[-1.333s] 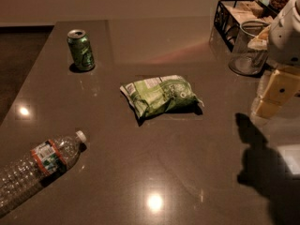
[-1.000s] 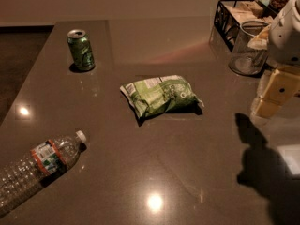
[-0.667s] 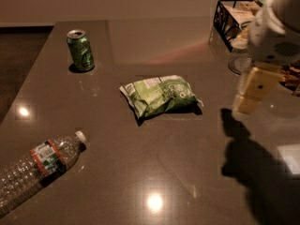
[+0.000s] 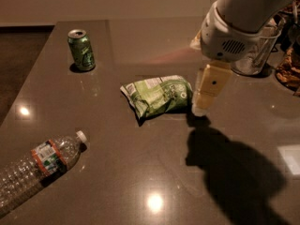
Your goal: Pick water bottle
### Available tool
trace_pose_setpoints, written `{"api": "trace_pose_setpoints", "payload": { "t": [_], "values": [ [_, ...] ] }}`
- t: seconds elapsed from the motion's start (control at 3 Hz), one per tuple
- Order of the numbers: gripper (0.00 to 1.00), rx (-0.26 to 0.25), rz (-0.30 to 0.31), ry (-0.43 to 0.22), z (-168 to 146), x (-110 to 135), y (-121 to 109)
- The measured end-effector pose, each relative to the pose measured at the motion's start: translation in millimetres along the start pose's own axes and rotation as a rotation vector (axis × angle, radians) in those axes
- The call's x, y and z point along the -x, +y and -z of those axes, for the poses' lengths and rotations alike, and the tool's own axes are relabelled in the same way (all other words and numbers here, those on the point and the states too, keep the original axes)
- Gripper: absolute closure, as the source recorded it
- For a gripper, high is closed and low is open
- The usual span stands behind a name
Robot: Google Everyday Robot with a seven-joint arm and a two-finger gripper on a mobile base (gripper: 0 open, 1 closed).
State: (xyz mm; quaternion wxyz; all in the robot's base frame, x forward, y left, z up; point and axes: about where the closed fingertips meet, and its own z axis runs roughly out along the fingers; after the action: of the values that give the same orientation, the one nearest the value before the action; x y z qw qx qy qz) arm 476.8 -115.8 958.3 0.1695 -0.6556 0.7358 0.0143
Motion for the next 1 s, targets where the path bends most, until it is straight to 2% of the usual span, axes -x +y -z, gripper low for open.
{"api": "trace_pose_setpoints", "payload": {
  "t": [0.67,1.0],
  "values": [
    [0.0,0.071,0.129,-0.11,-31.6,87.8,10.5],
    [0.0,0.109,0.202,-0.138,-48.5,122.4,26.5]
  ]
}}
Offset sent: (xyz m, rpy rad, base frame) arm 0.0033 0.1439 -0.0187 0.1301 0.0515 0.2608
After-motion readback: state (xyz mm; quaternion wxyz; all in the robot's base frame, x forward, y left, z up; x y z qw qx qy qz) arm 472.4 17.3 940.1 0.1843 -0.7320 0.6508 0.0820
